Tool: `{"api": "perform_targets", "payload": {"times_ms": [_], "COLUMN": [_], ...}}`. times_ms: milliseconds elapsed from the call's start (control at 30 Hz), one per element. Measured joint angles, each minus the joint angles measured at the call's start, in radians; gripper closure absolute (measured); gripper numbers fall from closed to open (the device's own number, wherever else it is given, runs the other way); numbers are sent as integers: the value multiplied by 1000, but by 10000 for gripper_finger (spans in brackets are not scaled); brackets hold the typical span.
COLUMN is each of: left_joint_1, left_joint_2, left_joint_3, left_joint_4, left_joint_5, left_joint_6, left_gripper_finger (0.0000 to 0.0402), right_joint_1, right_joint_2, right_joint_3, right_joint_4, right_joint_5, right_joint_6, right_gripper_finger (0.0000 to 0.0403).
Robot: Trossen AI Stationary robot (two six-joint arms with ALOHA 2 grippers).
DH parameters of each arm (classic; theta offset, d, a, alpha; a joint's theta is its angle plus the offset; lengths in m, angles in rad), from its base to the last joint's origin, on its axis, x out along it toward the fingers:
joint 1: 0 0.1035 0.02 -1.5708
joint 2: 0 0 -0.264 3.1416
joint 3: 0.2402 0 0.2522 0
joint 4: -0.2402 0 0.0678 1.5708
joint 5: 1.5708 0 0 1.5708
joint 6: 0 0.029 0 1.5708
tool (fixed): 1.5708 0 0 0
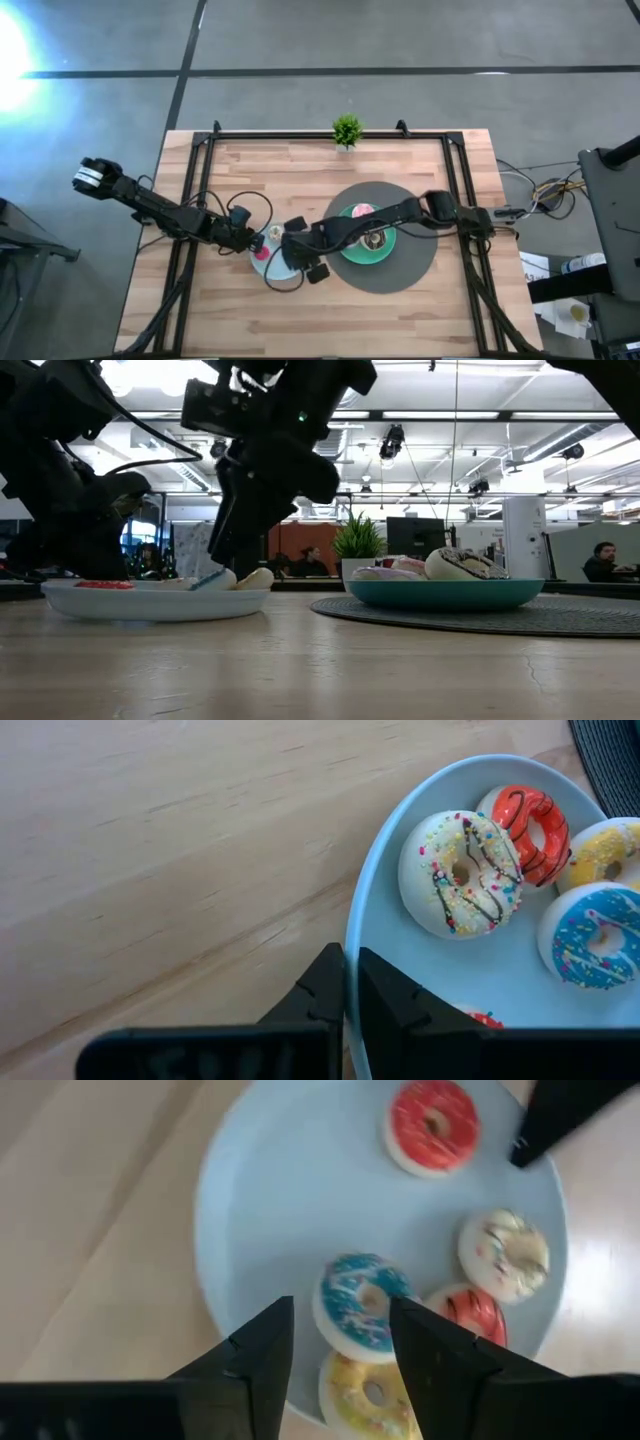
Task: Pick & Place donuts
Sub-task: Adjust the small blue donut on the light blue plate to align the position
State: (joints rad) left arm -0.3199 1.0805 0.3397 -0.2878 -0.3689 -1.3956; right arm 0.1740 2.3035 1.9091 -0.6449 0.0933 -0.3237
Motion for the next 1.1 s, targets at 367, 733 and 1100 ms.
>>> {"api": "perform_targets", "payload": {"times_ms": [367,733,1100], "left_joint_1": [0,0,0], "left_joint_2": [0,0,0], "left_joint_3": [0,0,0], "left_joint_4": [0,3,19], "left_joint_5": [1,-11,-5], "left_joint_6": [-5,-14,-15], "left_gripper_finger": [402,402,402], "right_joint_1": [36,23,22], "right_joint_2": [3,6,6], "right_joint_3": [-9,-70,-71], "right_joint_4": [41,79,100], "right_joint_5": [-30,-11,46], "right_joint_6": [-209,-239,-269], "right_gripper_finger": [260,265,253]}}
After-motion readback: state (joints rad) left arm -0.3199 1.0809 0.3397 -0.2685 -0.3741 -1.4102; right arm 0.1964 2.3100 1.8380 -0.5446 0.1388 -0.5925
